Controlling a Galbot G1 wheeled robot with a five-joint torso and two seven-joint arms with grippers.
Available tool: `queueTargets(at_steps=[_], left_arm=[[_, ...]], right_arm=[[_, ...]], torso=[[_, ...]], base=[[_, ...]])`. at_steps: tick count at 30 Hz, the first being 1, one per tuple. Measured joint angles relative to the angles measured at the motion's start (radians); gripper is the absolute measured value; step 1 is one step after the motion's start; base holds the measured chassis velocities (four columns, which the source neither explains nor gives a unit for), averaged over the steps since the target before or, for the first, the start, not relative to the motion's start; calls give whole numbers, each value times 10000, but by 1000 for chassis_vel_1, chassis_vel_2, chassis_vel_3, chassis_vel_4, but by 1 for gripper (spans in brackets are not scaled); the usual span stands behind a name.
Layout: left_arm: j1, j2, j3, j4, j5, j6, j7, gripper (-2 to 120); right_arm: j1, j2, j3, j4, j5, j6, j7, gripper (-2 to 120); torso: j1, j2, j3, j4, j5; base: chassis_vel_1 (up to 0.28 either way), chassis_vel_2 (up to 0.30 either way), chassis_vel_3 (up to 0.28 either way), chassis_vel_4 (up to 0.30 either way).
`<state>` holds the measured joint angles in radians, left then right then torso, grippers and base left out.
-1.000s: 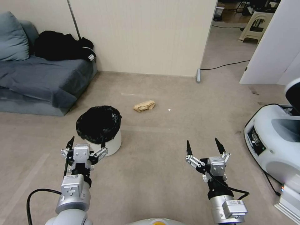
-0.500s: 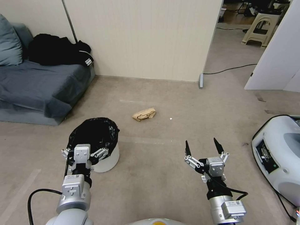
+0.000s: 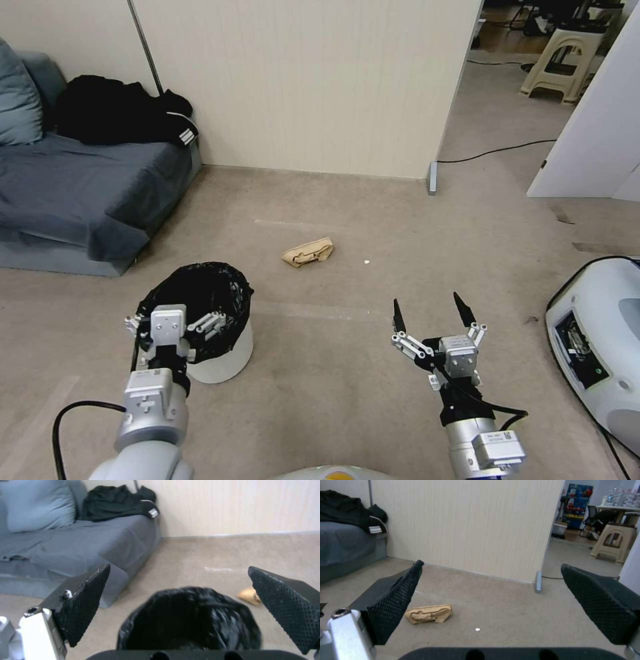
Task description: Pick up the trash bin, then pick up the garbage from the floor and place it into the trash bin.
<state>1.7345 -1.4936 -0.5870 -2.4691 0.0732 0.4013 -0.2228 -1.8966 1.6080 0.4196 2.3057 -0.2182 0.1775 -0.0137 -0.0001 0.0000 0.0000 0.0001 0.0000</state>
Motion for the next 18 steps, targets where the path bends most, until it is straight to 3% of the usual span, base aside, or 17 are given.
queueTargets(at_steps=[11, 18], left_arm=[[-1746, 538, -1029, 1613, -1730, 430, -1069, 100], [-2504, 732, -1135, 2905, -2925, 1476, -1387, 100]], right_arm=[[622, 1, 235, -386, -77, -174, -112, 100], [576, 0, 140, -576, 5, -162, -105, 100]], torso=[[0, 0, 0, -2, -2], [0, -1, 1, -1, 0]], base=[[0, 0, 0, 0], [0, 0, 0, 0]])
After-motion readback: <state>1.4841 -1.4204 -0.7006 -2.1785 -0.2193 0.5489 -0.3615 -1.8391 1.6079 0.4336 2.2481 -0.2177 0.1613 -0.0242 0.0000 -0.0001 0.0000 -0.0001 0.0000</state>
